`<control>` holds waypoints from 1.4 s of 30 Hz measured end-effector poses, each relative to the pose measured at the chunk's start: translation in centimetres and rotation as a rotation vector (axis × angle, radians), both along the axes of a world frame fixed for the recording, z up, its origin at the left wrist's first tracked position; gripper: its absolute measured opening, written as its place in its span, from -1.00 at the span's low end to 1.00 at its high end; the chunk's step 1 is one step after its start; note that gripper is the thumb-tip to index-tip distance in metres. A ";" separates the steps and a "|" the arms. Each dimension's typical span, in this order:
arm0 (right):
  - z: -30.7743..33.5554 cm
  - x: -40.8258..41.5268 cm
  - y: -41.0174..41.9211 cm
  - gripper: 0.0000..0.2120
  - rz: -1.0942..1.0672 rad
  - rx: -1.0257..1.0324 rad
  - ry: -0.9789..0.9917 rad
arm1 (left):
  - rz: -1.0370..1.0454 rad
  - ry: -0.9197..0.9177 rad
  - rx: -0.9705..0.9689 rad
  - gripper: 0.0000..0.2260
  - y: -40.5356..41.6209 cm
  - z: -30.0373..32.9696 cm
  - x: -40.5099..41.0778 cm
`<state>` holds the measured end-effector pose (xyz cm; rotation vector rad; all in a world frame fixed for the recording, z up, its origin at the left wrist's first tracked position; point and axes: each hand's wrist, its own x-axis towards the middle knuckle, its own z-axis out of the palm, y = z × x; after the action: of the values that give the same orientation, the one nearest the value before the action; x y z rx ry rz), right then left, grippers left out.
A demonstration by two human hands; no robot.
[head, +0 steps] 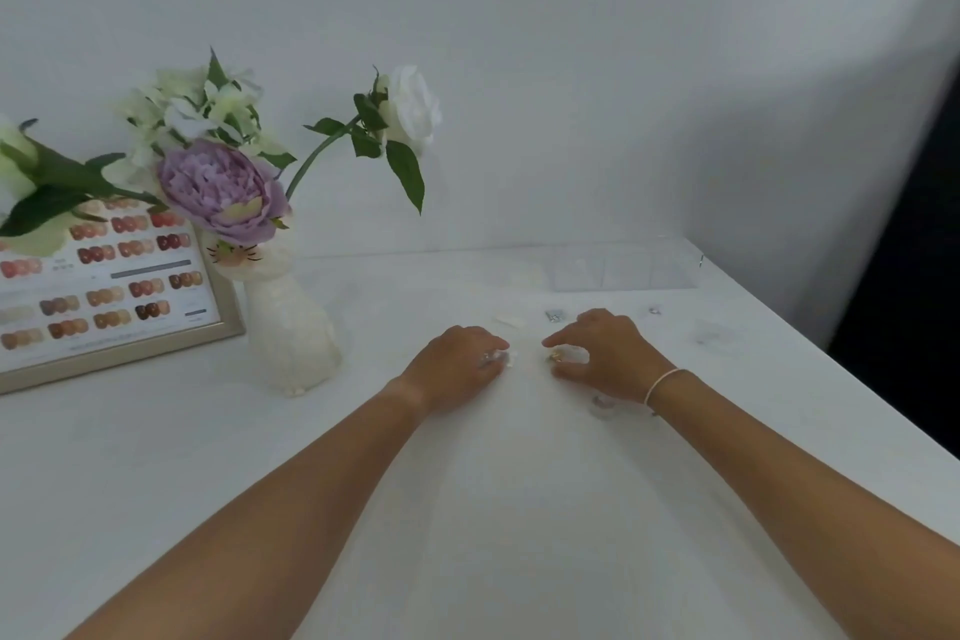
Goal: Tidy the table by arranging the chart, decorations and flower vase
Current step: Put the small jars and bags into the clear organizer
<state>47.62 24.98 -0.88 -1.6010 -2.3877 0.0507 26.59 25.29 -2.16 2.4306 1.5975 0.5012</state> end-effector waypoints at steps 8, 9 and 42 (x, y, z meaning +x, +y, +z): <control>0.6 -0.8 0.5 -0.75 0.022 0.066 -0.049 | -0.042 -0.065 0.001 -0.77 0.4 0.3 -0.1; 0.6 -0.9 0.4 -0.75 0.024 0.085 -0.069 | -0.036 -0.077 -0.002 -0.77 0.4 0.3 -0.1; 9.1 4.2 8.9 -0.66 -0.175 -0.032 0.757 | -0.020 -0.678 -0.130 -0.66 10.2 9.7 5.1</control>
<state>51.78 33.92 8.26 -1.4460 -1.6679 0.5545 31.71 35.48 7.59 1.8756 1.2557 1.0401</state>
